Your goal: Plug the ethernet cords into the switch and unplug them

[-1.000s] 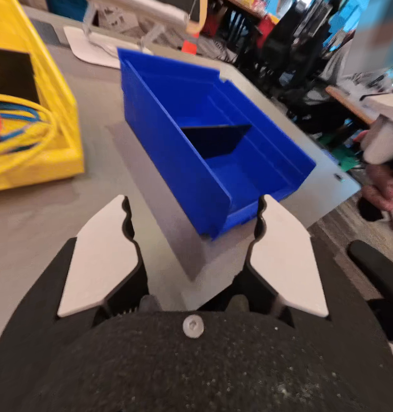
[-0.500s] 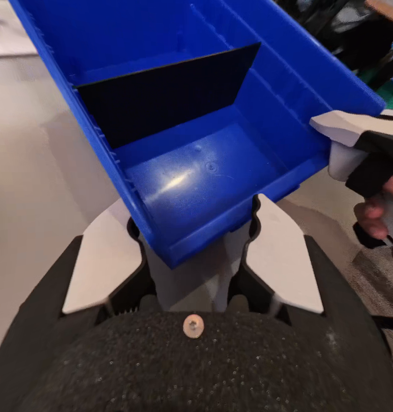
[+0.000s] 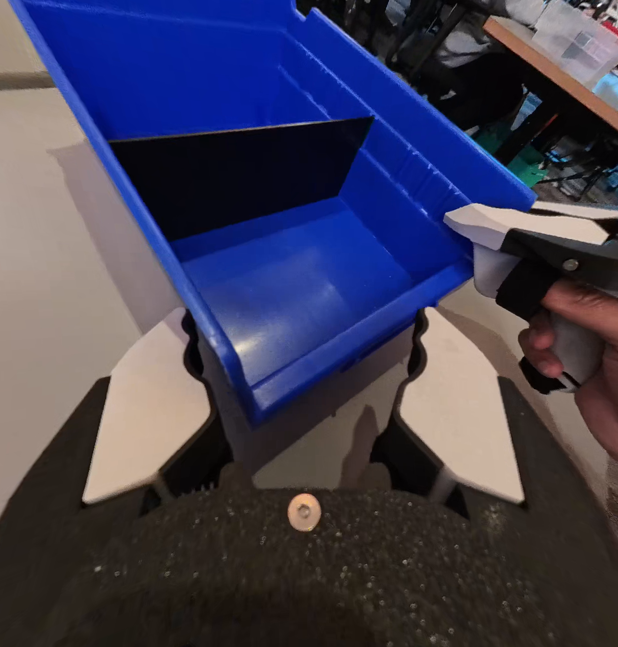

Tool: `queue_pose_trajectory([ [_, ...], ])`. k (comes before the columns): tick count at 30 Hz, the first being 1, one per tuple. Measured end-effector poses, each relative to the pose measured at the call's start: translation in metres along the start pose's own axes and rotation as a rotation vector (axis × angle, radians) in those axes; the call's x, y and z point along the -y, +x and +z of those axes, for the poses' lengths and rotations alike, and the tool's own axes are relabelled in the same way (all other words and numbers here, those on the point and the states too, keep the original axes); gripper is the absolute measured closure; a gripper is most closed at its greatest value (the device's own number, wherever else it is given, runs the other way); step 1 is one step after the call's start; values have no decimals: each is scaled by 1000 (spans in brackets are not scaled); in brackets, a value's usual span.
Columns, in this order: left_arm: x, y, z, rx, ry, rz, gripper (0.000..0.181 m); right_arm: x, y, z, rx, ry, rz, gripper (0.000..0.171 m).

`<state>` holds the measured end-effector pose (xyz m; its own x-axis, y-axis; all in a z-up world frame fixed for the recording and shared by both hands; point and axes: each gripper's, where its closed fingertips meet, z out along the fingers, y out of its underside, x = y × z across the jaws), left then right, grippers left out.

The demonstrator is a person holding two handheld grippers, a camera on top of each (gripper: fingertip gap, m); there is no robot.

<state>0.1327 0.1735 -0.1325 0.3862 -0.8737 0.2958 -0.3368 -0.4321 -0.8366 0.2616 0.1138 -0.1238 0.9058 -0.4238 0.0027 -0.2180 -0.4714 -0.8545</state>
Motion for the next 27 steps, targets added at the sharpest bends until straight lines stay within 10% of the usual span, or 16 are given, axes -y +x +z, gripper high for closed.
queue_pose_trajectory([
  [13,-26,16,-43,-37,-28,51,97,10,43,4,-37,138,-33,155],
  [20,-56,-28,-161,-62,-15,-24,99,32,13,-66,-68,244,-54,149],
  [27,-76,-184,-350,444,92,-59,105,-5,-178,-90,326,222,-70,145],
])
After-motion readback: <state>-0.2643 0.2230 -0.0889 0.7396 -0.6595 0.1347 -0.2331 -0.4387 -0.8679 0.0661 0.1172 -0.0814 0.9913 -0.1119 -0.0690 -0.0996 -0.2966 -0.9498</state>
